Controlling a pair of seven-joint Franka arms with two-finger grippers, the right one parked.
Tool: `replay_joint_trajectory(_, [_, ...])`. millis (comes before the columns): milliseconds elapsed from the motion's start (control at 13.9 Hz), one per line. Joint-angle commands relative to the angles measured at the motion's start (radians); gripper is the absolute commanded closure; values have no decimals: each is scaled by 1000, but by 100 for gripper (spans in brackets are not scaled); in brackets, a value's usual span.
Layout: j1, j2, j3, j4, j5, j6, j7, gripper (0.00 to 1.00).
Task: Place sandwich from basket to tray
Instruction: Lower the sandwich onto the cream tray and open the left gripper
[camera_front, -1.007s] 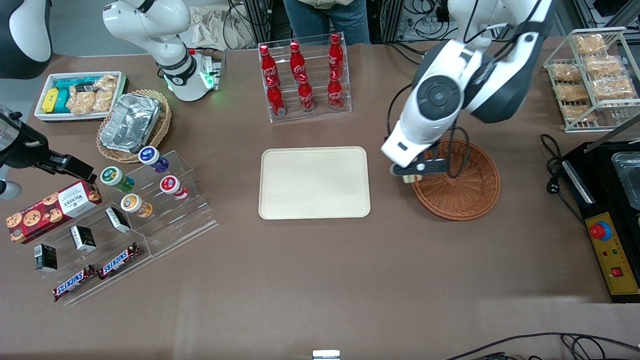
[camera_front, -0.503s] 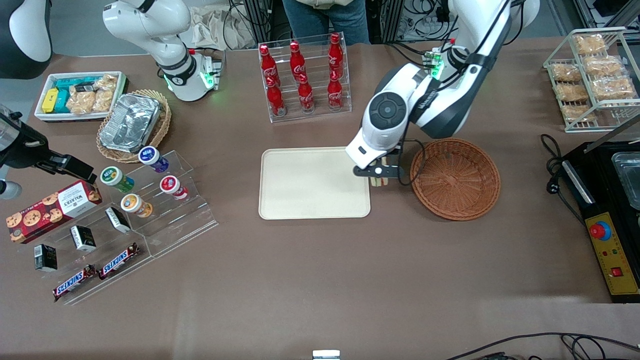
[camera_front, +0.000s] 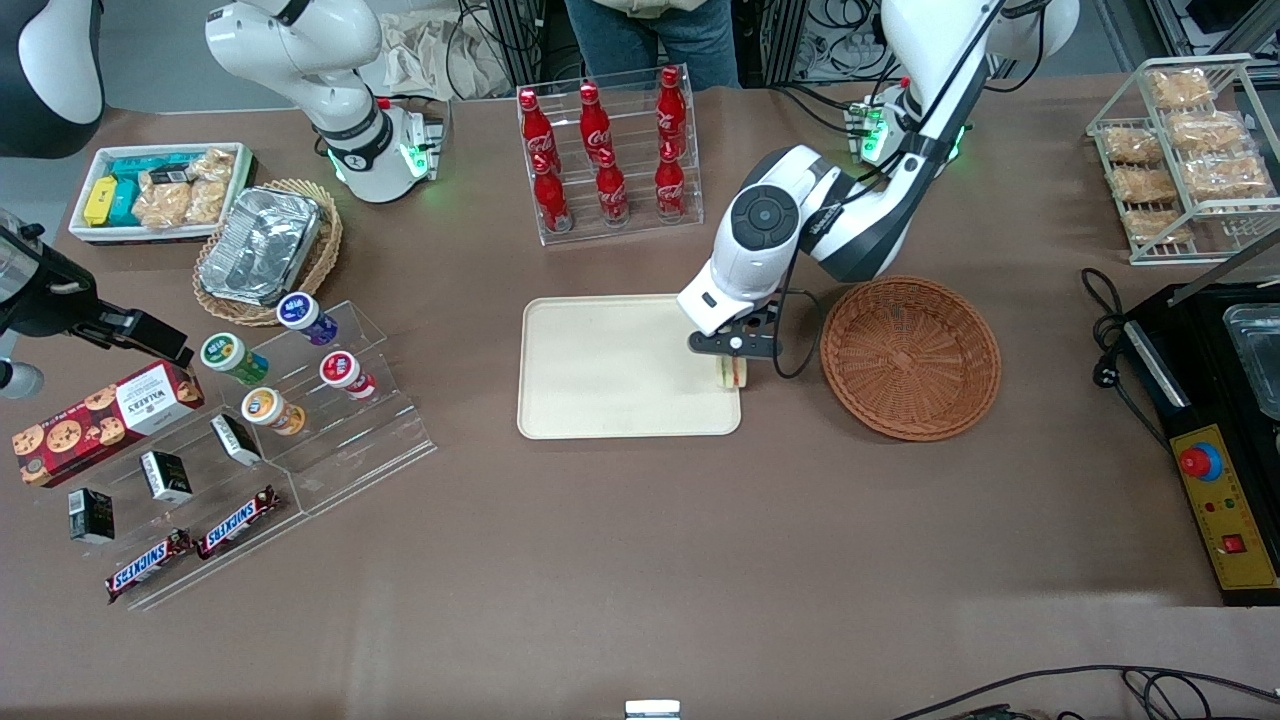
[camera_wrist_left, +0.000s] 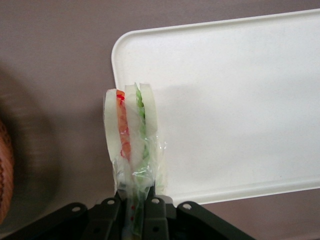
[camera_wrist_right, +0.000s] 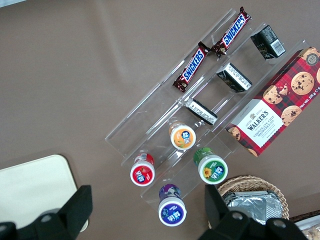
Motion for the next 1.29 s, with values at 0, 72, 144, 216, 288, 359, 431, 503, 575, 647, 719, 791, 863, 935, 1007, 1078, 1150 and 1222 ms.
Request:
replay_joint_trajectory(0, [-17,20,6,-2,3,40,-6,100])
replay_joint_trajectory(72, [-17,29,6,-5,3,66,-6,100])
replay_joint_trajectory(144, [-17,41,6,-8,5,83,-6,100])
replay_joint_trajectory(216, [-17,53,6,-8,5,98,-6,100])
replay_joint_trajectory(288, [-17,63,6,-8,5,114,-4,100])
replay_joint_trajectory(359, [-18,75,6,-8,9,132,-6,100])
replay_joint_trajectory(431, [-18,92,6,-6,13,156,-6,100])
replay_joint_trajectory(503, [-18,98,6,-8,14,176,-6,100])
replay_joint_trajectory(575, [-18,105,6,-5,16,181,-6,100])
replay_joint_trajectory(647, [-18,110,6,0,19,183,-4,94])
replay_joint_trajectory(719, [-18,112,6,0,22,183,-6,44])
replay_joint_trajectory(791, [-18,110,8,0,23,181,-3,1])
replay_joint_trajectory(863, [-17,106,8,0,23,180,-13,0])
replay_joint_trajectory(935, [-15,98,9,1,25,174,-26,0])
replay_joint_trajectory(1007, [-12,86,12,1,25,167,-27,0])
replay_joint_trajectory(1078, [-6,64,14,3,25,149,-26,0])
replay_joint_trajectory(1150, [5,40,16,8,25,107,-24,0])
replay_joint_trajectory(1222, [26,8,16,15,25,61,-18,0])
